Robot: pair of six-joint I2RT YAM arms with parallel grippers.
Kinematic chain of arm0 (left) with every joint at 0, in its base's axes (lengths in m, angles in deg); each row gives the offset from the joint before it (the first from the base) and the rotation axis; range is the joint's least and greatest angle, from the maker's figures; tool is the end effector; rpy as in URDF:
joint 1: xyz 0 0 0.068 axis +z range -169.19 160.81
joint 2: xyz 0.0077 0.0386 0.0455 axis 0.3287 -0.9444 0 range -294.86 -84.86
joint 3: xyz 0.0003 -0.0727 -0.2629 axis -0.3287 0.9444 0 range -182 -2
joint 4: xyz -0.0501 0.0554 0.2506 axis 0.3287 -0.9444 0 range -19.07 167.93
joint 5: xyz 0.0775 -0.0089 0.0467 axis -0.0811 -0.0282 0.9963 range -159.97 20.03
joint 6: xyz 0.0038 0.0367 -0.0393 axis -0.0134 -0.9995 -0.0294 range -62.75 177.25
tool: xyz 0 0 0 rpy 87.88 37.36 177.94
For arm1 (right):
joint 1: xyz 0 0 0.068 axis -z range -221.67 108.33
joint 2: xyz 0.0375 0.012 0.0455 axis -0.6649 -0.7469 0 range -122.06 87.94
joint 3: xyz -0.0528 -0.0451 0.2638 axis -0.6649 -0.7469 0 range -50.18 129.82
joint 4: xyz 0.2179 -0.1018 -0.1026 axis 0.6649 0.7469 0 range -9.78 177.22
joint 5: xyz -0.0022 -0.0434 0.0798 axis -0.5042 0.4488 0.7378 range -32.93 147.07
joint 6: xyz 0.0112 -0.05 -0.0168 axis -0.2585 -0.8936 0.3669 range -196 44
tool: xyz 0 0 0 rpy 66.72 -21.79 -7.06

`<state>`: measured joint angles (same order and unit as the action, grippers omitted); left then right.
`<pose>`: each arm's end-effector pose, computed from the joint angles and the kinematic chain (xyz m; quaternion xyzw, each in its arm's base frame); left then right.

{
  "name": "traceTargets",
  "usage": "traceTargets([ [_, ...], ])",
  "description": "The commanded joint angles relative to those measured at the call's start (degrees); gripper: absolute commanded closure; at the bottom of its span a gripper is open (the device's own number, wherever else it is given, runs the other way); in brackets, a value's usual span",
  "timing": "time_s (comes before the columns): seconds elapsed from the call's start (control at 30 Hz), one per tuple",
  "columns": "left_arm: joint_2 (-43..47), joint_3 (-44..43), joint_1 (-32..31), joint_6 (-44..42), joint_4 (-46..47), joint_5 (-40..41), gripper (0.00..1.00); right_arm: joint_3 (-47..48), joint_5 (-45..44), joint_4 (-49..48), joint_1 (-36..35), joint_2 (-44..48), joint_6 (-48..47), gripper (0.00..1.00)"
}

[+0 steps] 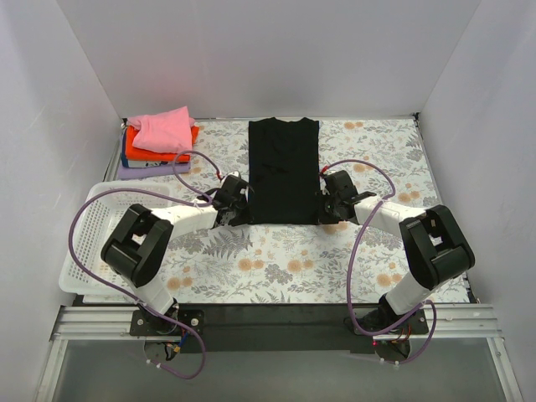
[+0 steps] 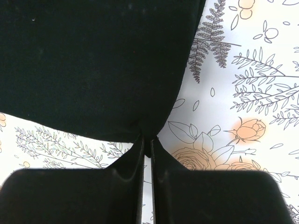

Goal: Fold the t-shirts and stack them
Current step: Fold the tshirt

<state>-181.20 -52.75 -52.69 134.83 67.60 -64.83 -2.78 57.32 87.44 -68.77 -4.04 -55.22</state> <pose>0.2726 -0.1766 0.1521 -0.3706 0.8804 -0.2171 0.2010 0.2791 0.1430 0.1620 -0.0528 0.9435 0.1347 0.2982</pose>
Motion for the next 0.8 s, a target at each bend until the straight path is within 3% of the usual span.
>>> traceTargets([
  [0.0, -1.0, 0.4, -0.7, -0.1, -1.1, 0.0, 0.88, 0.2, -1.0, 1.4, -0.3, -1.6, -0.9, 0.91],
  [0.13, -1.8, 0.6, -0.9, 0.3, -1.1, -0.5, 1.00, 0.2, -1.0, 1.5, -0.3, -1.2, -1.0, 0.95],
  [0.43, 0.4, 1.0, -0.9, 0.6, -1.4, -2.4, 1.00, 0.7, -0.6, 3.4, -0.2, 1.1, -2.2, 0.99],
  [0.77, 7.4, 5.6, -1.0, -1.6, -1.4, -10.9, 1.00, -4.2, -0.6, 7.8, -1.1, 11.6, -3.6, 0.99],
])
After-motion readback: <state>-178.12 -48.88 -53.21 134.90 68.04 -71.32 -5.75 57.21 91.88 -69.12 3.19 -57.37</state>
